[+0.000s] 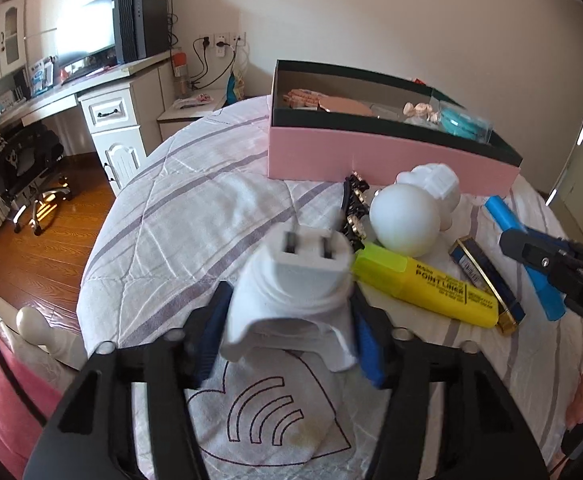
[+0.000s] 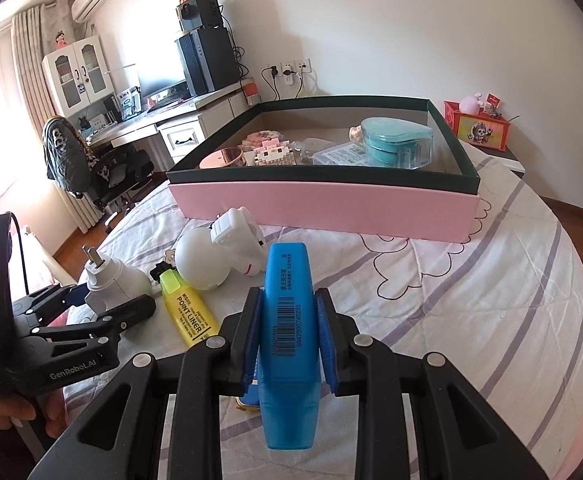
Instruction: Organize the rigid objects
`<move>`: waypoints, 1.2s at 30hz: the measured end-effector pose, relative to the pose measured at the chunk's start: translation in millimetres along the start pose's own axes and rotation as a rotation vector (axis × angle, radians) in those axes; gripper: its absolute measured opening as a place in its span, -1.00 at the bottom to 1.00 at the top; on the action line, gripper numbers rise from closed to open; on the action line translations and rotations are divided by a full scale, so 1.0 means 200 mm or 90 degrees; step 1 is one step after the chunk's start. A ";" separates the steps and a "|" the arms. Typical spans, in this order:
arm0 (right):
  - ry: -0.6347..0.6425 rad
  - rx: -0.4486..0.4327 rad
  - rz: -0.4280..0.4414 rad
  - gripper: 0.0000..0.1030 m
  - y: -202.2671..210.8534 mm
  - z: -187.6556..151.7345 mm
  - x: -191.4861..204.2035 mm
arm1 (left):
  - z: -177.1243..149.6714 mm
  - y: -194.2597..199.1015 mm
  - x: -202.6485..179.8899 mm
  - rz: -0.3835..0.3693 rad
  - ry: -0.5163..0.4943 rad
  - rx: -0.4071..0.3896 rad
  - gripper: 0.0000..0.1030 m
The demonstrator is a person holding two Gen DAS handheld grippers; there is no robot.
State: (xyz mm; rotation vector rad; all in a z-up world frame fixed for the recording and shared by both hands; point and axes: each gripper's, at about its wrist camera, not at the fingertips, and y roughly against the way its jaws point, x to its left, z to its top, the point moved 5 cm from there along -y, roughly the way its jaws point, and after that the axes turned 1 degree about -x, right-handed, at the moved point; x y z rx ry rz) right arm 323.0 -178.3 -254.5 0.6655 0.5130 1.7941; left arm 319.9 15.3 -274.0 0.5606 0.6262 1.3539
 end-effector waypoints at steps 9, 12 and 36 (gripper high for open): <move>0.025 -0.073 -0.015 -0.48 0.19 0.06 0.09 | 0.13 0.33 -0.09 0.015 -0.023 -0.125 0.07; 0.042 -0.125 -0.023 -0.48 0.33 0.11 0.15 | 0.19 0.51 -0.15 0.015 -0.031 -0.189 0.07; 0.096 -0.296 -0.046 -0.48 1.01 0.16 0.42 | 0.22 1.21 -0.38 0.035 -0.074 -0.370 0.07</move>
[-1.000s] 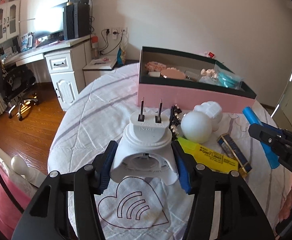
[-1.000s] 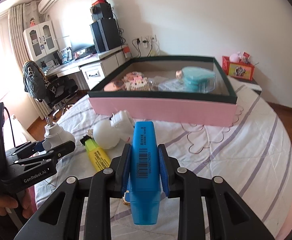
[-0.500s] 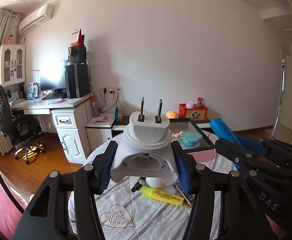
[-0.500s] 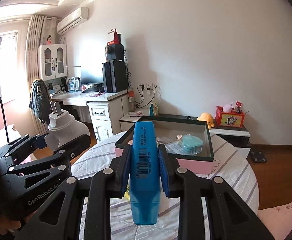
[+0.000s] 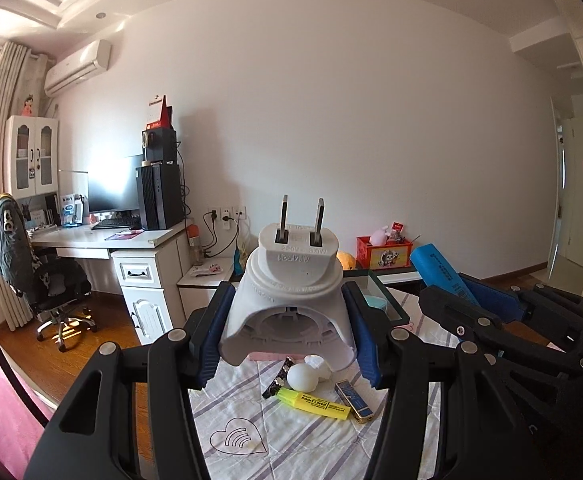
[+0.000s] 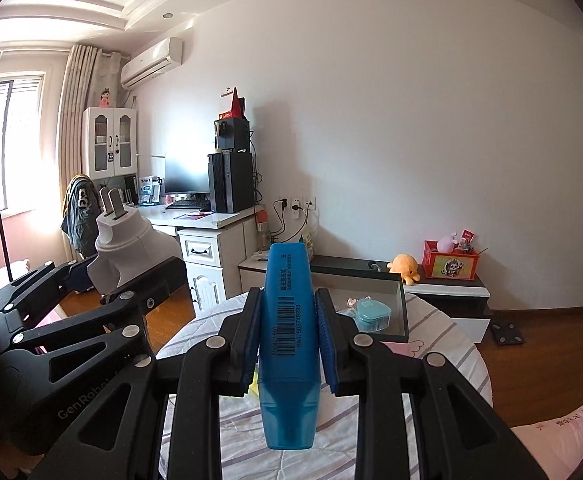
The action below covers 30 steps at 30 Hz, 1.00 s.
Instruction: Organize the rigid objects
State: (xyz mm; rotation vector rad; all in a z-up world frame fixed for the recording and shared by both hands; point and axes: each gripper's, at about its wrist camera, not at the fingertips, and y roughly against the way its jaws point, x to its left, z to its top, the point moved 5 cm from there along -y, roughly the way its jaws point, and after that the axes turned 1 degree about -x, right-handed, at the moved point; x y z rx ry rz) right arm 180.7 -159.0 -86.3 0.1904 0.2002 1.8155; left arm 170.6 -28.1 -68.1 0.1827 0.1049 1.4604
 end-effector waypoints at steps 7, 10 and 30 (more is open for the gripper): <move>-0.001 0.004 0.003 -0.48 -0.02 -0.01 -0.01 | 0.00 -0.04 -0.01 0.004 -0.003 0.011 0.07; -0.002 0.014 0.006 -0.48 -0.07 -0.02 -0.03 | 0.00 -0.10 -0.03 0.006 -0.010 0.021 0.07; 0.030 0.149 -0.013 -0.48 -1.15 0.02 -0.37 | -0.05 -1.45 -0.07 -0.044 -0.034 0.215 0.07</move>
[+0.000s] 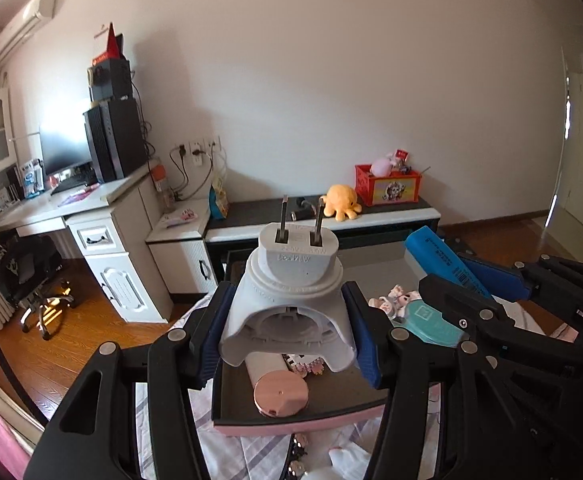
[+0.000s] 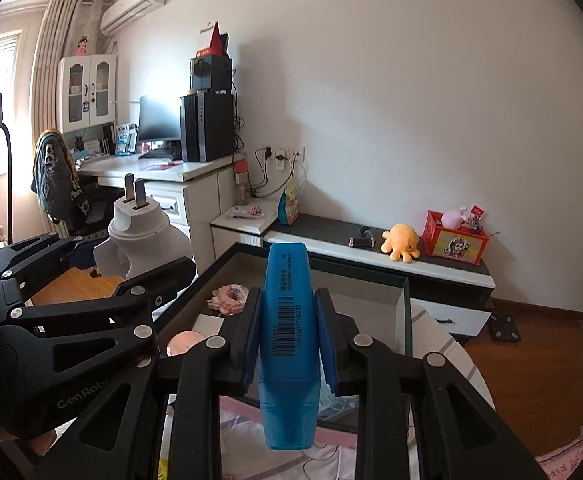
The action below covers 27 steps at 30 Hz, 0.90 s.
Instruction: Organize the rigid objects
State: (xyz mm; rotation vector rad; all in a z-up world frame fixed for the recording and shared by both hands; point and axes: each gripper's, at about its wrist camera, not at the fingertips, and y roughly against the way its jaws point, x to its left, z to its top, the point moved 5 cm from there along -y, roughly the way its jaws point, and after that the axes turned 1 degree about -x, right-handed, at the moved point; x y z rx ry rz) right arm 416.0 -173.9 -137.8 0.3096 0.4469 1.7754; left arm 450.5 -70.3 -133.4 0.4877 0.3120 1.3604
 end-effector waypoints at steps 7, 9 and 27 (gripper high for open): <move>-0.017 0.121 0.019 -0.48 -0.46 -0.15 -0.09 | -0.12 -0.45 0.03 0.014 -0.012 0.125 0.07; -0.020 0.145 0.024 -0.48 -0.52 -0.17 -0.10 | -0.14 -0.49 0.04 0.014 -0.011 0.134 0.07; -0.108 0.041 0.016 0.64 0.03 -0.12 -0.10 | -0.14 0.22 0.18 0.067 0.047 -0.011 1.00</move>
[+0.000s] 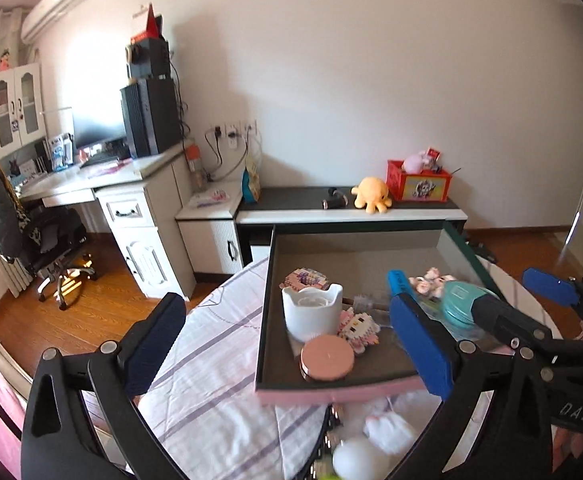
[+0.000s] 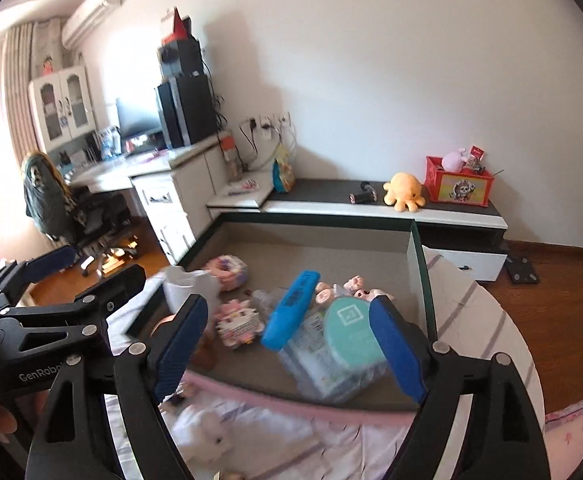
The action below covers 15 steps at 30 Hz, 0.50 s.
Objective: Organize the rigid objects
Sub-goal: 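Lower the plug adapter and blue highlighter into the box and open both tools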
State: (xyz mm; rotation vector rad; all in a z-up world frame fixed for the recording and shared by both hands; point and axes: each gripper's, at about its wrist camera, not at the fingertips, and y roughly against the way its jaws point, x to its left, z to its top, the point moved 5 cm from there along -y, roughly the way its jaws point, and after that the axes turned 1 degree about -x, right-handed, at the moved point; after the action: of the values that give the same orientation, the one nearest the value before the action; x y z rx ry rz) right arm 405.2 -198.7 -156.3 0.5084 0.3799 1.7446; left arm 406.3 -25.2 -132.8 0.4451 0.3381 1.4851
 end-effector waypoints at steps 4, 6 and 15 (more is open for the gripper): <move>-0.010 -0.048 -0.017 0.68 0.26 -0.03 0.07 | -0.05 0.32 0.01 0.026 -0.001 -0.063 1.00; -0.019 -0.070 -0.011 0.69 0.40 -0.07 0.12 | -0.07 0.47 0.03 0.026 0.010 -0.087 1.00; -0.003 -0.138 -0.042 0.73 0.88 -0.18 0.26 | -0.19 0.98 0.04 0.022 0.021 -0.158 1.00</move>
State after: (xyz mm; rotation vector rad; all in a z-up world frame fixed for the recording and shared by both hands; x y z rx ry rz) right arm 230.5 -186.9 -89.1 0.3406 0.1991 1.6957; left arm 216.6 -8.2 -70.3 0.2289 0.1697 1.5470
